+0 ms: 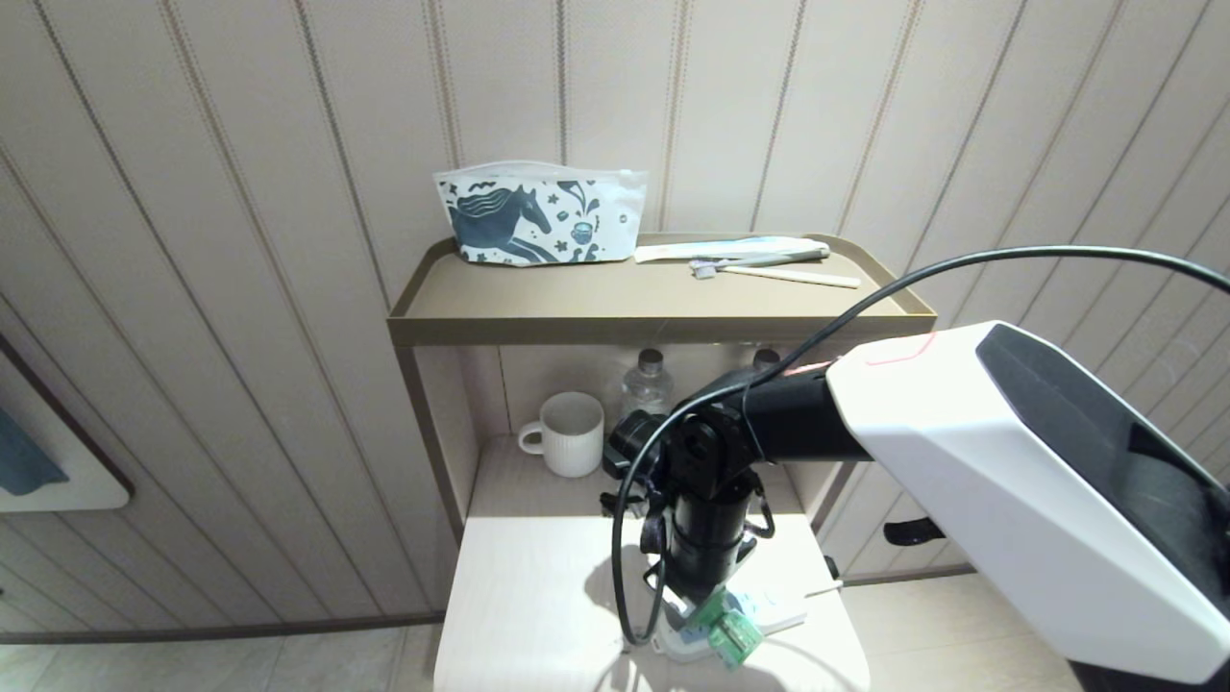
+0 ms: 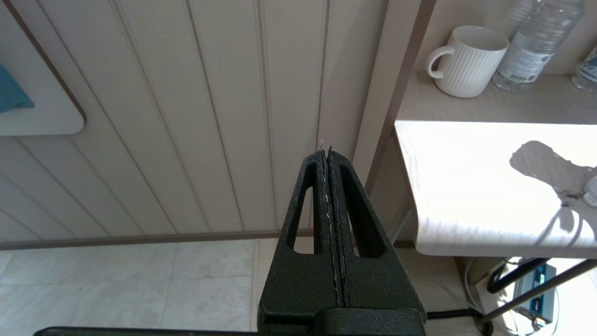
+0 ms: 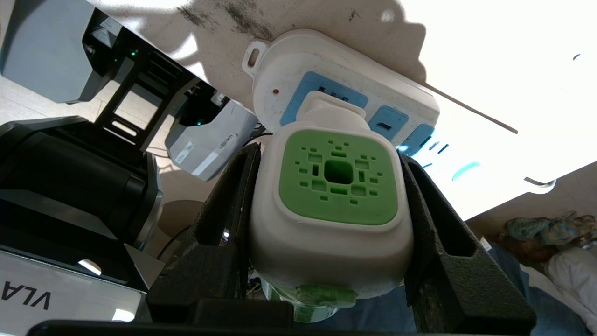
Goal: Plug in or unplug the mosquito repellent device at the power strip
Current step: Insert the plug into the socket
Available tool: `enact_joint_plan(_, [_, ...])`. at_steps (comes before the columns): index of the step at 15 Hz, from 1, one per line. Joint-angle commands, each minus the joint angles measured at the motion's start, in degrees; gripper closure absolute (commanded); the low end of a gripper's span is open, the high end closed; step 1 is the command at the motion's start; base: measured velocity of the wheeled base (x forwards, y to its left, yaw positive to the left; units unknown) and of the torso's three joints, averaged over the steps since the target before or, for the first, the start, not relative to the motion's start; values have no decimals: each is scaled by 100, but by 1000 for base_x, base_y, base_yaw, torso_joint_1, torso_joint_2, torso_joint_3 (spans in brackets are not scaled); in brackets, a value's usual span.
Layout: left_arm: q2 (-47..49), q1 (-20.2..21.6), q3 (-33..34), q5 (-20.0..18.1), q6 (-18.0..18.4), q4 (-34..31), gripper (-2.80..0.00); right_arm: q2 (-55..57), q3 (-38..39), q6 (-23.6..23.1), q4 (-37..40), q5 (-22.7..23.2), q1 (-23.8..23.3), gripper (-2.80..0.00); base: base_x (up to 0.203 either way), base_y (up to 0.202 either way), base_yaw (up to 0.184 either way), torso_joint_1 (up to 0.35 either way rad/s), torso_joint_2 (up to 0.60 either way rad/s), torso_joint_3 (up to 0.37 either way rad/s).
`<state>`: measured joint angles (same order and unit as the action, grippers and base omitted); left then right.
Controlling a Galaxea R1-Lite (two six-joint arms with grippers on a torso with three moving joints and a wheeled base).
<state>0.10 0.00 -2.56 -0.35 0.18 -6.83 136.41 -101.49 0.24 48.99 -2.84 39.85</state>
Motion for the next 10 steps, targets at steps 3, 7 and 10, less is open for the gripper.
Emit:
enact_joint_plan(3, [-1, 0, 1, 0, -1, -3, 0, 70, 46, 2, 17, -9, -27, 0, 0, 0, 0, 0, 0, 0])
enact_joint_plan(7, [8, 9, 1, 0, -1, -3, 0, 61, 94, 11, -65, -15, -39, 0, 0, 0, 0, 0, 0, 0])
enact_joint_plan(10, [-1, 6, 1, 0, -1, -3, 0, 57, 226, 28, -227, -8, -109, 0, 0, 0, 0, 0, 0, 0])
